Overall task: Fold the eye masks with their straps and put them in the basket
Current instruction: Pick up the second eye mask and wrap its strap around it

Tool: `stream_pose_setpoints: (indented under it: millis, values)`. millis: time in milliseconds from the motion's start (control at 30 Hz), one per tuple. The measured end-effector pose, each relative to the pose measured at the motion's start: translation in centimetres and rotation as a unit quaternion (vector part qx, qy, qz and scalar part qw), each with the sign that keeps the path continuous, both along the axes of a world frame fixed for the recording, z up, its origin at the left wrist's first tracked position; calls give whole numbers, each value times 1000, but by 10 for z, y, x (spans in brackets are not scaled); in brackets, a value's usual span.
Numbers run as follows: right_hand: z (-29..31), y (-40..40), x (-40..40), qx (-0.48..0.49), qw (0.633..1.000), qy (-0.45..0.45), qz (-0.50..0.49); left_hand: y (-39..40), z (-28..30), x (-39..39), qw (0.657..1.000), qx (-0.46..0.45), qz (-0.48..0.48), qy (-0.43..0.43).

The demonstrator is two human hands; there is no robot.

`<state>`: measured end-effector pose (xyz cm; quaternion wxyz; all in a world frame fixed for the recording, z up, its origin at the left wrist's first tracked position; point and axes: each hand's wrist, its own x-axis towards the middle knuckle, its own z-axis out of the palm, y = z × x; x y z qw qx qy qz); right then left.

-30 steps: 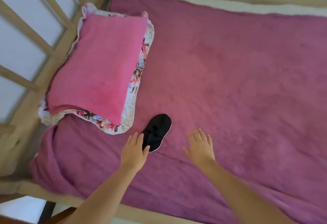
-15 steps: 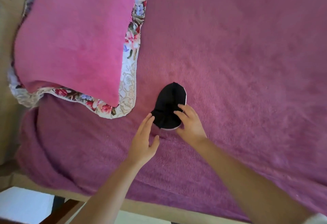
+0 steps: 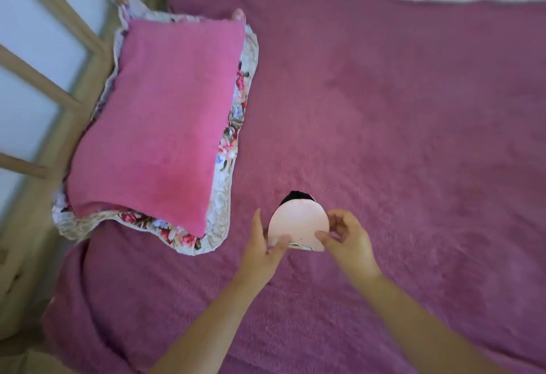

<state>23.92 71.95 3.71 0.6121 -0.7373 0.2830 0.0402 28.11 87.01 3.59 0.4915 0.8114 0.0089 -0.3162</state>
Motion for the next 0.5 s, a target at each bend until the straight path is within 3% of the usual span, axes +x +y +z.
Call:
stream_pose_setpoints:
  millis: [67, 233, 367, 500]
  values:
    - [35, -10, -9, 7, 1000, -29, 4, -12, 36, -3, 999, -41, 13, -15]
    - [136, -37, -31, -41, 989, -137, 47, -33, 129, -17, 985, -71, -23, -154]
    - [204, -57, -50, -125, 972, -184, 75, -41, 195, -32, 964, -97, -57, -239]
    - [254, -66, -76, -213, 933, -274, 95, -44, 251, -49, 934, -123, -115, -315]
